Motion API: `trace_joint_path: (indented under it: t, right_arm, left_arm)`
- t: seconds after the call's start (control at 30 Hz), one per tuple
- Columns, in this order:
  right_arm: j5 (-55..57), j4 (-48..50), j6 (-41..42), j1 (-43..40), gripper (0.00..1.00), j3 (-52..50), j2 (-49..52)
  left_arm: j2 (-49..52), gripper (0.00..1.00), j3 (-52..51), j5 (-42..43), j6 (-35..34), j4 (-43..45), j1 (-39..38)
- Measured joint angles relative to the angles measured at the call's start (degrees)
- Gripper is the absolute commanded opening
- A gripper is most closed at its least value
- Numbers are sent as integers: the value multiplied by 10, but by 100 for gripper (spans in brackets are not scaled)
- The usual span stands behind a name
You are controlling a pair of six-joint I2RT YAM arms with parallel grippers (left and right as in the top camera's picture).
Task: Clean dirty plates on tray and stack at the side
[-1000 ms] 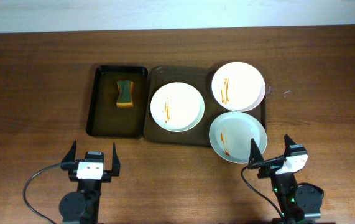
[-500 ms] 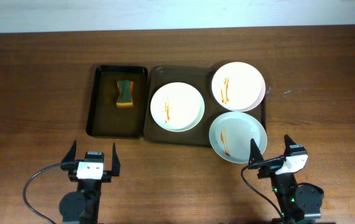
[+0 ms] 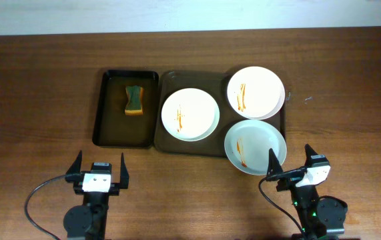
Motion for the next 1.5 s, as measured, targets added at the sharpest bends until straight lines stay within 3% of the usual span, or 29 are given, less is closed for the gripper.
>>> trace_joint_path:
  t: [0.6,0.8,0.97,1.1,1.23,1.33,1.5]
  right_arm:
    - [-5,5,0,0,98,0,0]
    - [-34,17,0,0,98,0,0]
    - [-42,16,0,0,98,36,2]
    - [-42,20,0,0,98,107,17]
    - [-44,5,0,0,98,184,99]
    - [-46,-31,0,0,98,262,198]
    - [-60,-156,0,0,98,421,390]
  left_arm:
    - [0,100,0,7,0,1,0]
    - [0,100,0,34,-2,40,0]
    - [26,100,56,46,-21,37,0]
    - [108,100,151,53,-25,36,0]
    - [243,100,250,65,-27,26,0]
    - [364,100,336,81,-27,-29,0]
    - [602,100,538,126,-27,-207,0]
